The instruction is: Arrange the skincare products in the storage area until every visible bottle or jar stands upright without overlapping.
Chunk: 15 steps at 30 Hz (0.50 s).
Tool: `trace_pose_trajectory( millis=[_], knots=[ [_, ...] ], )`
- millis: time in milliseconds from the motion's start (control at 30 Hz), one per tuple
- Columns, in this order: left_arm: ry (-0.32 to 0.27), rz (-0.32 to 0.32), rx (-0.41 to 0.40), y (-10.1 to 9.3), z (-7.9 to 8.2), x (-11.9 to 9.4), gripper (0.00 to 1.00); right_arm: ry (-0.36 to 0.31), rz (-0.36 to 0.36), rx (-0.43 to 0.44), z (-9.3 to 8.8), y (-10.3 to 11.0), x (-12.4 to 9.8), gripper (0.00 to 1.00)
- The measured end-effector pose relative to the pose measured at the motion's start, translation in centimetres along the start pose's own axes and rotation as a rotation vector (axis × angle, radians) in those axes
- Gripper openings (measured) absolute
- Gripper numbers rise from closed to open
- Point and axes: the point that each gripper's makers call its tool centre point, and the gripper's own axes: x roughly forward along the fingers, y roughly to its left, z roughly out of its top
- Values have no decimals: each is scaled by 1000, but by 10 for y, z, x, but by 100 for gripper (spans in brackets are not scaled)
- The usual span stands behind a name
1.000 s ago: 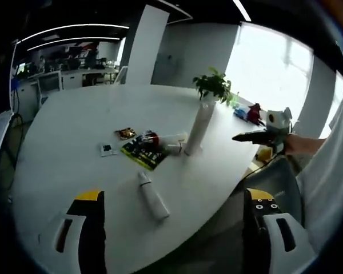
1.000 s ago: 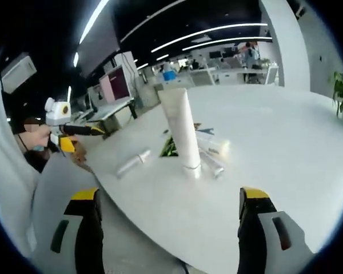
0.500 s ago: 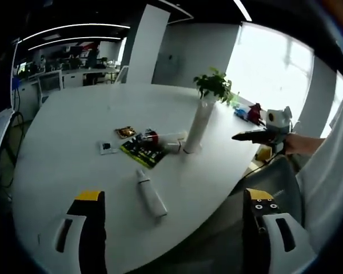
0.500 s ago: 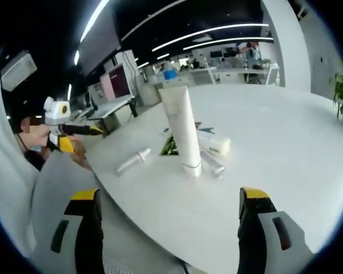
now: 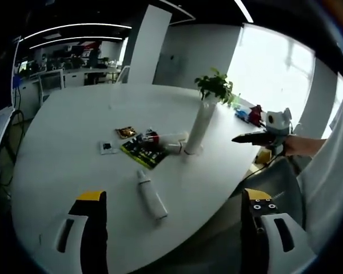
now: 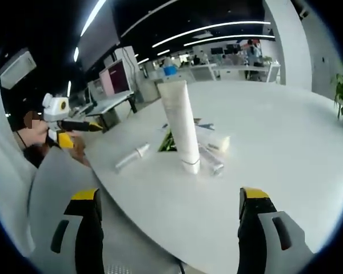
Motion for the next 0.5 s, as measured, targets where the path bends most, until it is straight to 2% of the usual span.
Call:
trace_pose_trajectory(
  millis=[233, 367, 500],
  knots=[
    [-7, 1, -9, 0, 1, 2, 89, 30, -21, -12, 7, -9, 0, 93],
    [-21, -4, -42, 0, 1, 3, 86, 47, -39, -46, 12, -23, 2, 90],
    [-7, -7, -36, 0, 0, 4, 86, 58, -58, -57, 15, -35, 6, 89]
  ],
)
